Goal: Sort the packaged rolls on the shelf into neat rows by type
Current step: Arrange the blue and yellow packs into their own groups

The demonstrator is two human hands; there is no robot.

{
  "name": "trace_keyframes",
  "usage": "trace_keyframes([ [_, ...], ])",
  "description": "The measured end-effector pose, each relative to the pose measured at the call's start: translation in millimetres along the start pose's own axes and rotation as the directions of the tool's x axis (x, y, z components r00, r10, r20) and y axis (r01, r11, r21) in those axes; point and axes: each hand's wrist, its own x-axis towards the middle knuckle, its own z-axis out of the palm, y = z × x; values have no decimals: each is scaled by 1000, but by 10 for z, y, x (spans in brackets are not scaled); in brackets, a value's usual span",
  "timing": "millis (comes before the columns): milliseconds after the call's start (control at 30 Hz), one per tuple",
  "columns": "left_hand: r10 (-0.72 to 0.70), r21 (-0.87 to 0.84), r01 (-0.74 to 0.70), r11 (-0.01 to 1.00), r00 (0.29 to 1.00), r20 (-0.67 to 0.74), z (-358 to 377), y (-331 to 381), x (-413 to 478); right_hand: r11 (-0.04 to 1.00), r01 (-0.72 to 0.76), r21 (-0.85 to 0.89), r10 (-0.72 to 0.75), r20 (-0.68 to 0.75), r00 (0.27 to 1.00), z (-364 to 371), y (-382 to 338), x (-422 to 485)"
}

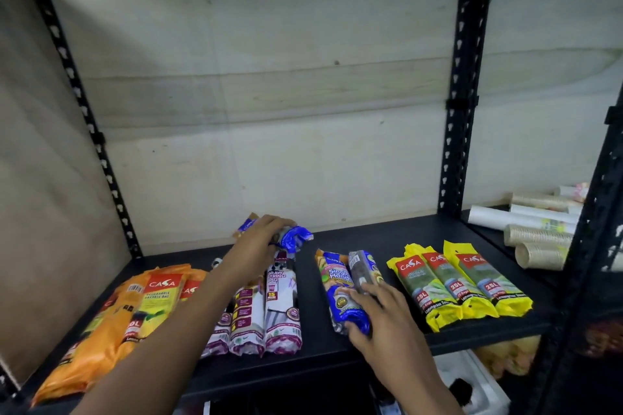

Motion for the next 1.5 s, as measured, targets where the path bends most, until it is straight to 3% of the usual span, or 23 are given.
trace_keyframes([
  [167, 168, -51, -163, 985, 979, 118, 16, 412, -363, 998, -56, -28, 53, -113, 992, 51, 71, 7],
  [267, 237, -101, -222, 970, 957, 169, 84, 544, -600, 997, -49, -53, 44, -104, 994, 24, 100, 24],
  [733, 223, -112, -197, 974, 928, 300, 298, 903, -811, 996, 80, -36, -81, -40, 996, -62, 237, 40],
  [1067, 192, -118, -156, 981, 893, 407, 222, 1054, -947, 995, 90, -52, -91, -11, 996, -75, 217, 39],
  [1233, 172, -77, -155, 985, 916, 363, 173, 1141, -994, 993, 115, -31, -114, 33, 993, -105, 168, 48],
  [1400, 209, -91, -194, 977, 958, 195, 261, 1251, -1003, 988, 121, 94, -129, 86, 988, -258, 135, 55],
  [1500, 227, -90, -219, 971, 970, 91, 376, 1397, -927, 985, 102, 136, -107, 27, 994, -477, 141, 52],
])
